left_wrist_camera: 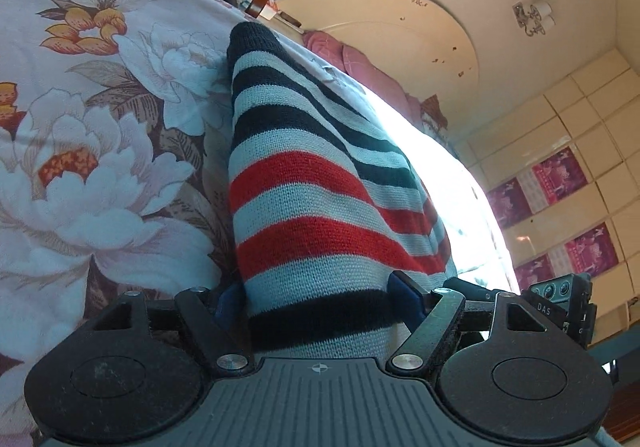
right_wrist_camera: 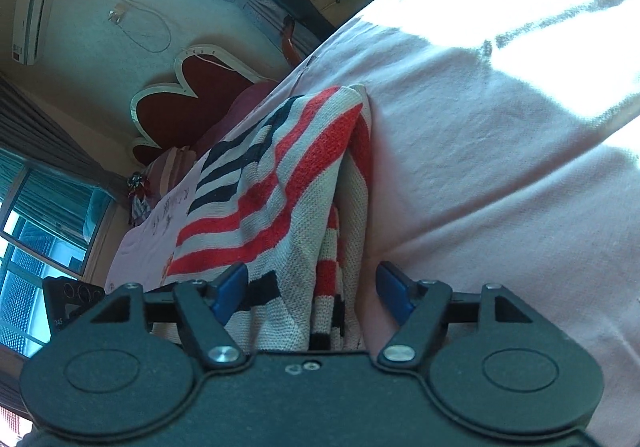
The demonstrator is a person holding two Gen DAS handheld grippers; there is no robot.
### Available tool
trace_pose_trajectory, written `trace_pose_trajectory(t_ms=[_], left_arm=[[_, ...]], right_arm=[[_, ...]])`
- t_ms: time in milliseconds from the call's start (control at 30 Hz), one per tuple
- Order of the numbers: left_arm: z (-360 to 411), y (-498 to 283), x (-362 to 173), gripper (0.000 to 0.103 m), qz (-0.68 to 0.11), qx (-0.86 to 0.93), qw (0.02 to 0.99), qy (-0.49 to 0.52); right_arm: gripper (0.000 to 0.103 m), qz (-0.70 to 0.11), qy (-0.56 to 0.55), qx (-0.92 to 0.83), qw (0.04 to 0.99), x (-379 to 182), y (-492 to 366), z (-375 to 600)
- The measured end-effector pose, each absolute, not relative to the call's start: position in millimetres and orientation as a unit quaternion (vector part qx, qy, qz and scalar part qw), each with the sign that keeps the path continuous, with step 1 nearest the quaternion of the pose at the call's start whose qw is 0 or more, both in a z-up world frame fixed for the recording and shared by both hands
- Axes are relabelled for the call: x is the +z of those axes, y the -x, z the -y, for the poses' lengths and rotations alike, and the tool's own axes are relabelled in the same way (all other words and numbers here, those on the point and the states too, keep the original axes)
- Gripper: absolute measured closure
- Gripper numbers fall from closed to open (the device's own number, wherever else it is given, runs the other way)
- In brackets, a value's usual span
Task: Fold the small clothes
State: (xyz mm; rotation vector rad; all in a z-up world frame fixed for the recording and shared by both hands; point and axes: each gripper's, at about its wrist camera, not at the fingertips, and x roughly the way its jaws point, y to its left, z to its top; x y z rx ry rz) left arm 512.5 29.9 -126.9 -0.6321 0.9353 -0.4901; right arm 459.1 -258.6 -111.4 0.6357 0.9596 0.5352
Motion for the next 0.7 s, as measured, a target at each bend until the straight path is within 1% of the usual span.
trace_pose_trajectory(t_ms=[33, 100, 200, 267, 300, 333, 433, 533, 700], left_arm=[[-28.9, -515.8, -126.9, 0.028, -0.438, -0.232, 0.817, 0.295], [-24.9, -519.6, -127.0, 0.028, -0.436, -0.236, 0.819, 0.288], [-17.2, -523.6, -124.1, 0.034, -0.436, -0.232, 0.828, 0.265], [-13.4, -524.0, -122.1, 0.037, -0.434, -0.231, 0.833, 0.252], [-11.9, -524.1, -121.9, 0.041, -0.433, -0.232, 0.835, 0.248], [-12.0, -523.7, -121.8, 0.045, -0.431, -0.233, 0.836, 0.247], [-10.6, -520.9, -117.3, 0.050, -0.423, -0.235, 0.840, 0.246], [-10.6, -516.8, -109.4, 0.053, -0.416, -0.239, 0.844, 0.240], [-16.0, -507.8, -89.1, 0.055, -0.407, -0.258, 0.849, 0.217]], right_arm=[[0.038, -0.448, -0.293, 0.256, 0.805, -112.1, -463.3, 256.4], [0.041, -0.444, -0.290, 0.265, 0.805, -113.2, -469.3, 250.5], [0.047, -0.436, -0.286, 0.273, 0.808, -114.7, -475.9, 240.5], [0.049, -0.429, -0.282, 0.273, 0.814, -114.5, -476.3, 236.2], [0.051, -0.427, -0.282, 0.271, 0.815, -114.1, -475.1, 234.8], [0.056, -0.425, -0.280, 0.268, 0.818, -114.3, -471.9, 234.3], [0.064, -0.421, -0.286, 0.265, 0.819, -112.1, -465.4, 234.1], [0.067, -0.411, -0.276, 0.259, 0.829, -104.1, -459.5, 232.1], [0.068, -0.394, -0.263, 0.258, 0.842, -85.2, -450.7, 220.6]])
